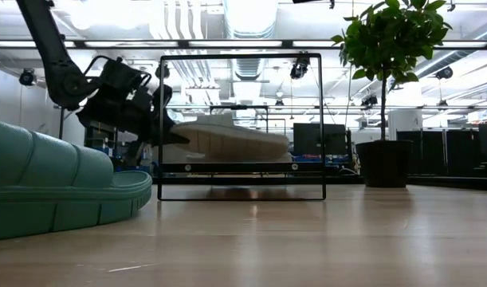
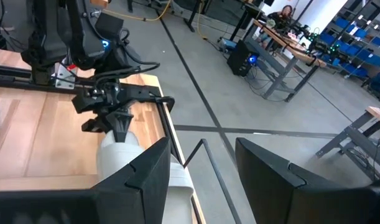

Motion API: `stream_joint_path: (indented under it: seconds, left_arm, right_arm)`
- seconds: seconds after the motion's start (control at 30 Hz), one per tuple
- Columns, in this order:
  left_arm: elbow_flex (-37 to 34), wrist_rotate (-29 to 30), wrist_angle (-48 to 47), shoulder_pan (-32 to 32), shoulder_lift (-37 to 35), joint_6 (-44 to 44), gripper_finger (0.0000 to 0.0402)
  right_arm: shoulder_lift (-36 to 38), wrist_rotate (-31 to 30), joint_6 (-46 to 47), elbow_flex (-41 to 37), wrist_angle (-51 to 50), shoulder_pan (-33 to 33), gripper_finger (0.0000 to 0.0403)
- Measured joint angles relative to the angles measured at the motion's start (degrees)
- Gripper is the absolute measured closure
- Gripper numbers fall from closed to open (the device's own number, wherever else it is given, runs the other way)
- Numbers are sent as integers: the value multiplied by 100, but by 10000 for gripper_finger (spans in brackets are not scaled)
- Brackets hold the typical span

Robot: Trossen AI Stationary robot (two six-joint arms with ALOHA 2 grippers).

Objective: Pick and place slides into the shelf
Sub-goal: Put the gray slipper on the shelf

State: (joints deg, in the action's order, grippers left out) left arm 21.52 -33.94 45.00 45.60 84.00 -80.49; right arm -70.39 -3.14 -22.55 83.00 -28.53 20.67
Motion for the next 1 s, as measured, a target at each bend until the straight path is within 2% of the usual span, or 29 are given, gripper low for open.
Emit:
stream_joint_path:
  seconds: [0.43,0.73,1.0]
  left_arm:
    - [57,51,665,-79,745,-237,390]
    - [96,104,705,-85,741,343,331]
    - [94,117,501,-90,669,378,300]
  right_arm:
    - [0,0,0,-75,32,1,230]
    - [0,1,11,-237,53,-1,230]
    - [0,2,0,-354,78,-1,230]
